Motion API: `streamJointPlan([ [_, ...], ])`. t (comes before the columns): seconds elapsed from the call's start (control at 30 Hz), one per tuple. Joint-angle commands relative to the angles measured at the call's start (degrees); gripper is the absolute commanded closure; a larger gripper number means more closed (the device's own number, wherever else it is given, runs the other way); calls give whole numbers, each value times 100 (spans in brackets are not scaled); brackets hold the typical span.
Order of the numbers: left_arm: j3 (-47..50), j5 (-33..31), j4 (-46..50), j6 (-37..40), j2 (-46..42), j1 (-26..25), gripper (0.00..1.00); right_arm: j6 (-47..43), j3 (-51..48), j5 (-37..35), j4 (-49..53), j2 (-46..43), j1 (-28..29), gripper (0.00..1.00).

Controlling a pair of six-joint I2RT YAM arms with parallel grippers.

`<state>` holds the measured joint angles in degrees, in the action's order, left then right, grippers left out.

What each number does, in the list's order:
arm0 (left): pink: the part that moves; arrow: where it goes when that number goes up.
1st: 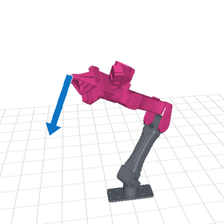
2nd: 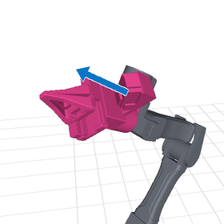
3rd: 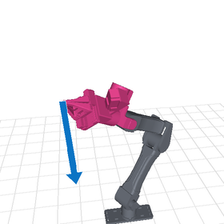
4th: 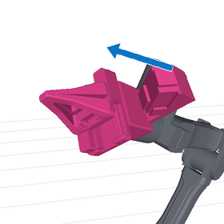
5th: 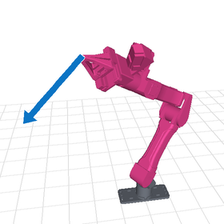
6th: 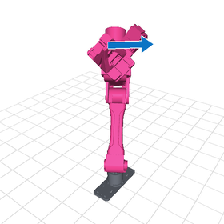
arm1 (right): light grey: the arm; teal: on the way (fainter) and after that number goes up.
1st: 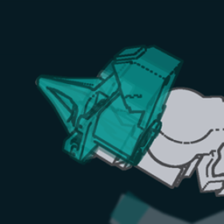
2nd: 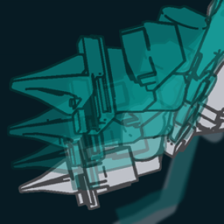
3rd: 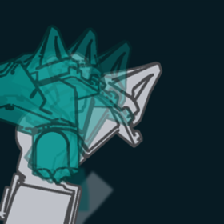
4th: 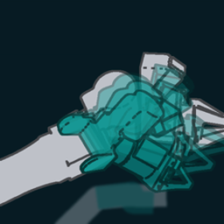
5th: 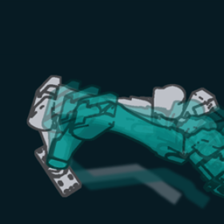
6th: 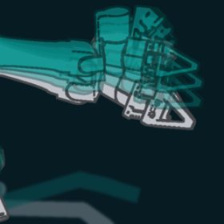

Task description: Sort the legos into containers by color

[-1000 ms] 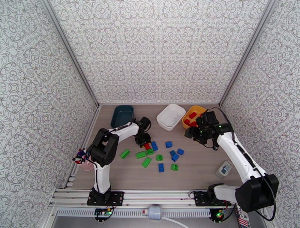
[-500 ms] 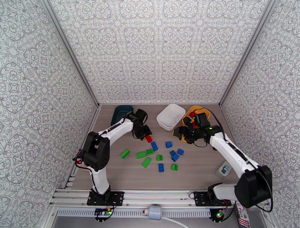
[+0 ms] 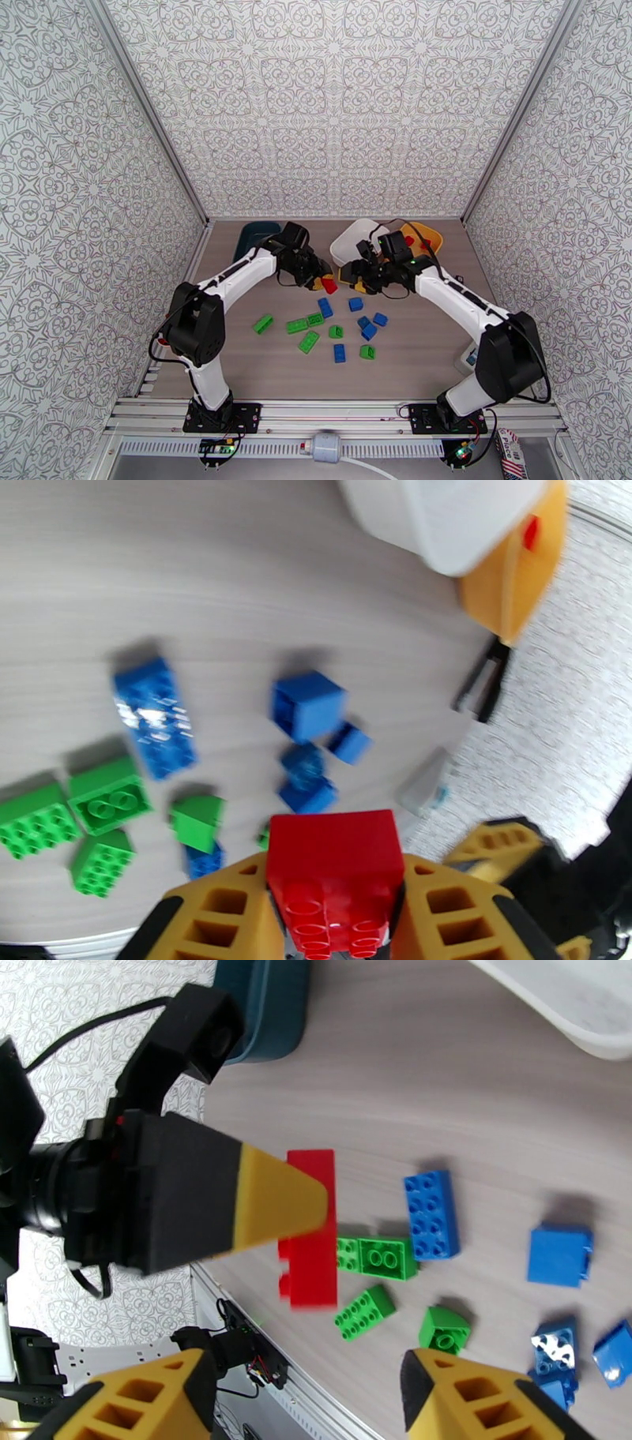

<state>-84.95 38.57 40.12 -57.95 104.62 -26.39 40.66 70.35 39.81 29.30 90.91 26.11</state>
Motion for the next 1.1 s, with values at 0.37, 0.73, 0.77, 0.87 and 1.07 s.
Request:
streamJointPlan([
  [0.37,151,889,-650,-480,-277,31,68,226,520,33,-288,435,237,52],
  [0.73,531,647,-1055,-795,-574,190,35,293,550,-113,-262,384,240,77],
  [0.77,580,552,-1082,-809,-636,236,32,234,585,-201,-131,391,225,79],
  [0.87,720,306,-1158,-832,-833,372,26,96,624,-345,164,396,51,81],
  [1.07,571,-677,-56,237,-1177,479,27,-464,1157,-1087,1492,513,-867,82],
])
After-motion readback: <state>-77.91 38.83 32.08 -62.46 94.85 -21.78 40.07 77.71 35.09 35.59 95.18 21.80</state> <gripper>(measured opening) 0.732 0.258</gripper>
